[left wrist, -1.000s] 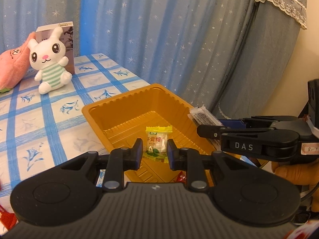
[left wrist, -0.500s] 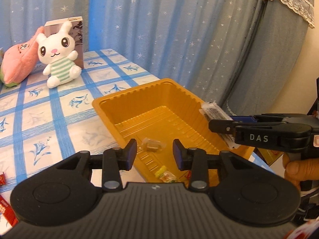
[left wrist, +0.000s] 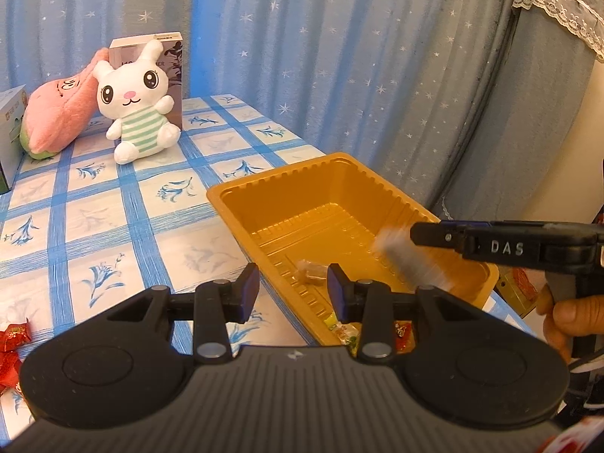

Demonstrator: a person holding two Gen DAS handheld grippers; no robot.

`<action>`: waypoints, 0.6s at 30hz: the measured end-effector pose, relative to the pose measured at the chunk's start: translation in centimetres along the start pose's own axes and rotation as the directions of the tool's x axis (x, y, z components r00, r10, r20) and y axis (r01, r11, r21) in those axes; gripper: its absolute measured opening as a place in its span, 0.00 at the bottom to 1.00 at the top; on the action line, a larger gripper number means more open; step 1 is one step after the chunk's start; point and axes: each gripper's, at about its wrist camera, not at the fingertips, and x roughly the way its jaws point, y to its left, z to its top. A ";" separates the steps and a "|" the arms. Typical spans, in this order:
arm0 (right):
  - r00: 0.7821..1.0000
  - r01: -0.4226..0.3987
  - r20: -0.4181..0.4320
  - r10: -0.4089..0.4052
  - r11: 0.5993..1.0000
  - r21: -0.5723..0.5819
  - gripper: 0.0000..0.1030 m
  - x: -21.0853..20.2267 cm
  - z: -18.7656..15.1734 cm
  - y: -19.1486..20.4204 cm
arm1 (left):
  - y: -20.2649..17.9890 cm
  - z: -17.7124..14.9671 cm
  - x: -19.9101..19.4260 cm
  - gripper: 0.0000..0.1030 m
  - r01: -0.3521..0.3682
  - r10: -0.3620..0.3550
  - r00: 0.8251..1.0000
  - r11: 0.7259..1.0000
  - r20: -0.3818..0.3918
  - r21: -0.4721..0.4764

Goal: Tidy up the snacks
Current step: 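Carry both snacks over the orange tray and open both grippers, then withdraw both grippers from the tray toward the remaining red wrappers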

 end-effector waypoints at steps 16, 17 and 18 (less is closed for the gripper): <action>0.999 0.011 0.049 -0.012 1.000 0.013 0.77 -0.3 0.4 1.1 | 3.6 -0.9 -2.5 0.47 -0.066 0.066 0.998 0.997 0.007 -0.030; 0.999 0.005 0.051 -0.005 1.000 0.004 0.77 -0.3 0.4 1.5 | 3.8 -1.0 -2.7 0.47 -0.070 0.070 0.997 0.997 0.009 -0.031; 0.999 -0.001 0.054 0.001 1.000 -0.006 0.77 -0.3 0.4 1.9 | 4.1 -1.1 -3.0 0.47 -0.075 0.075 0.997 0.997 0.010 -0.032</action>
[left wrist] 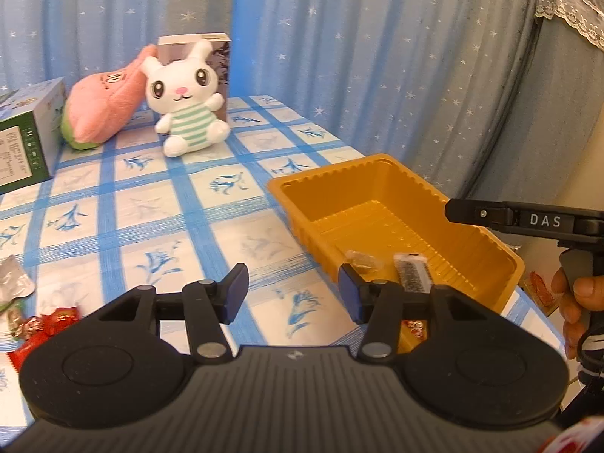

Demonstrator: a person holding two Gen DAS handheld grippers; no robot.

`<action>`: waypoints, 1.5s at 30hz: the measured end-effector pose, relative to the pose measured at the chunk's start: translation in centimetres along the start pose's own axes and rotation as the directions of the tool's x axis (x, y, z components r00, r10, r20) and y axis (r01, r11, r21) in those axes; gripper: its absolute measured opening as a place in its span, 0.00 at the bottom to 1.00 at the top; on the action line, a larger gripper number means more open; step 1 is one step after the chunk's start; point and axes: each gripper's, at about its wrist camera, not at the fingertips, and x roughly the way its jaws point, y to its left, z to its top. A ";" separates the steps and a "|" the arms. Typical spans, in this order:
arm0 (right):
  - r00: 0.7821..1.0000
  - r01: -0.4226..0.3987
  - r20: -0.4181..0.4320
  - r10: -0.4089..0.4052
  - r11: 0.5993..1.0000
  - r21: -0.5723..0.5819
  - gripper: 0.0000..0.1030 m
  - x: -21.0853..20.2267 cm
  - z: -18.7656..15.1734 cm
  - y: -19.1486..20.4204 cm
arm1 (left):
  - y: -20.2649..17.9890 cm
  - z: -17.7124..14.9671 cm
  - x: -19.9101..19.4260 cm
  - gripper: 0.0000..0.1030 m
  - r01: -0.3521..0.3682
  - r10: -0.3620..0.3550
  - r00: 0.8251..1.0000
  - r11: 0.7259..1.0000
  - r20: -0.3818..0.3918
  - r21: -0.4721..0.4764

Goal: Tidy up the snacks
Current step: 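Withdraw both grippers from the tray toward the remaining red wrappers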

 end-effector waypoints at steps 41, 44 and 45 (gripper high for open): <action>0.936 -0.351 -0.170 0.307 0.825 -0.443 0.77 5.2 -5.4 21.4 | 16.7 -8.3 -8.0 0.51 -0.314 0.307 0.947 0.946 -0.092 -0.077; 0.929 -0.371 -0.195 0.315 0.798 -0.474 0.77 5.7 -6.3 22.8 | 17.4 -8.1 -7.5 0.51 -0.311 0.309 0.945 0.951 -0.104 0.004; 0.926 -0.377 -0.204 0.317 0.790 -0.483 0.77 5.8 -6.6 23.1 | 17.6 -8.1 -7.5 0.51 -0.310 0.311 0.944 0.950 -0.109 0.027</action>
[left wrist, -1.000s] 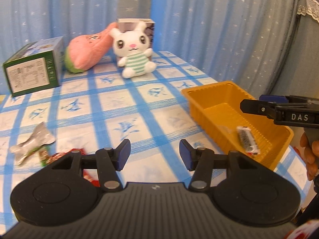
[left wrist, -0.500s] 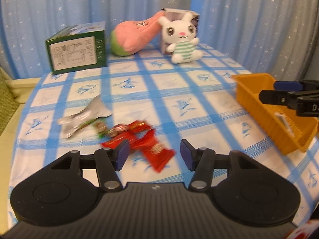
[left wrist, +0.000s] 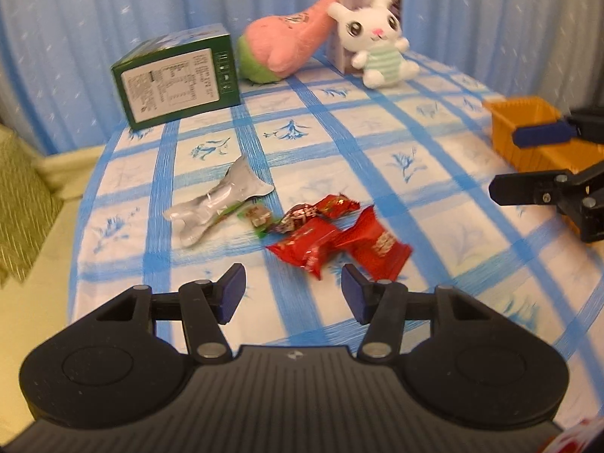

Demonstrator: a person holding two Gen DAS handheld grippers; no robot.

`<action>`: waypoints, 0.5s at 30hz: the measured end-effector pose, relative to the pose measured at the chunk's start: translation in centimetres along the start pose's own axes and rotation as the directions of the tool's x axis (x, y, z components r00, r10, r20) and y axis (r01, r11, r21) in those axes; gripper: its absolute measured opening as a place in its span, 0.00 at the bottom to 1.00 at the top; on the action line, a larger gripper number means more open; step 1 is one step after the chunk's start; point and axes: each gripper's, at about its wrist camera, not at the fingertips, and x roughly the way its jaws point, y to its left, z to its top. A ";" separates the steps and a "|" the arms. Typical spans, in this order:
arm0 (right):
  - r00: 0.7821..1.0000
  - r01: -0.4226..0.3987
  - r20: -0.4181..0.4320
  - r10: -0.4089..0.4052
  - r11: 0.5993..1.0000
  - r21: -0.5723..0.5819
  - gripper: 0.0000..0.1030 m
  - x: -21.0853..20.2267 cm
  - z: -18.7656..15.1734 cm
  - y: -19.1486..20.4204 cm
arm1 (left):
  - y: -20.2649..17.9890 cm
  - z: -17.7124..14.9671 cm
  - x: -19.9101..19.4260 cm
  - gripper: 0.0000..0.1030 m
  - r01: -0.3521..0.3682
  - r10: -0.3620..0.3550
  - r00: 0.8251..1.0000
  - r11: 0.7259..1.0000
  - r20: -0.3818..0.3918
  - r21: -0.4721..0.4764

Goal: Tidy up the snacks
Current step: 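Withdraw both grippers from the tray toward the remaining red wrappers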

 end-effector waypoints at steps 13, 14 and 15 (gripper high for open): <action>0.991 -0.109 -0.081 0.104 0.993 -0.052 0.77 4.0 -0.3 2.6 | 1.5 0.7 1.6 0.51 0.026 -0.024 0.998 0.999 -0.057 0.034; 0.990 -0.117 -0.088 0.112 0.992 -0.052 0.77 4.4 -0.3 2.8 | 1.6 0.8 1.7 0.51 0.026 -0.024 0.998 0.999 -0.057 0.033; 0.988 -0.125 -0.095 0.120 0.991 -0.052 0.77 4.8 -0.3 2.9 | 1.6 0.9 1.7 0.51 0.025 -0.023 0.998 0.999 -0.056 0.037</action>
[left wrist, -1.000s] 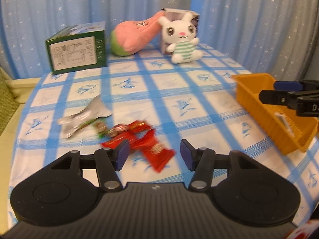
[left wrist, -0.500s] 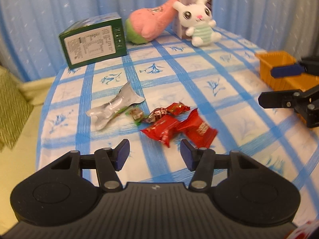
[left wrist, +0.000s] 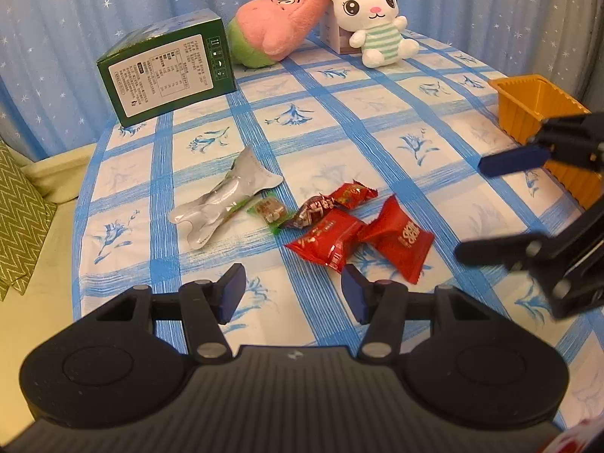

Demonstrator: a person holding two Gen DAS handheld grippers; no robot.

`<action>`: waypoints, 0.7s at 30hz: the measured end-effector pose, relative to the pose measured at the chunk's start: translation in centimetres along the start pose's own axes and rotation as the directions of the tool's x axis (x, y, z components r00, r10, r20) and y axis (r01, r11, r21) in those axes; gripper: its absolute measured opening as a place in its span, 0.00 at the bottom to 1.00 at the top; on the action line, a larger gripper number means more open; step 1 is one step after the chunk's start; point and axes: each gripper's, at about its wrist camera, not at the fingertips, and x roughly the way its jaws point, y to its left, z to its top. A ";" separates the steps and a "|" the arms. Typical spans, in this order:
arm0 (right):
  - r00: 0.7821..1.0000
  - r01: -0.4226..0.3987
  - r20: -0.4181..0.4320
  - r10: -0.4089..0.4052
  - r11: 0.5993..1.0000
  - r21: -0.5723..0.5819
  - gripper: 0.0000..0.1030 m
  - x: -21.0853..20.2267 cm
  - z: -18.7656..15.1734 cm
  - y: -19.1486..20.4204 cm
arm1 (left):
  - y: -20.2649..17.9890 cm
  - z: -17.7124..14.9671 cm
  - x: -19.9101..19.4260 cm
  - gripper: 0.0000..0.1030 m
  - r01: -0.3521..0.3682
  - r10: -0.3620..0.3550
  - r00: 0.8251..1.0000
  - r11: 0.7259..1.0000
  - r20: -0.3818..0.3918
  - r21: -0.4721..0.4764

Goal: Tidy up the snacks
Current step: 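Withdraw both grippers from the tray toward the remaining red wrappers, then grasp a red wrapped candy with the right gripper while the left gripper approaches another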

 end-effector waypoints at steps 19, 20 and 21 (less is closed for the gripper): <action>0.995 -0.043 -0.084 0.046 0.999 0.032 0.43 6.1 0.2 -0.5 | 0.9 0.5 1.2 0.51 -0.010 0.010 1.000 1.000 -0.019 0.029; 0.995 -0.045 -0.088 0.048 0.998 0.033 0.40 6.3 0.1 -0.5 | 1.0 0.5 1.3 0.51 -0.010 0.010 1.000 1.000 -0.020 0.024; 0.995 -0.049 -0.089 0.052 0.998 0.036 0.38 6.5 0.1 -0.6 | 1.1 0.5 1.3 0.51 -0.010 0.011 1.000 1.000 -0.020 0.020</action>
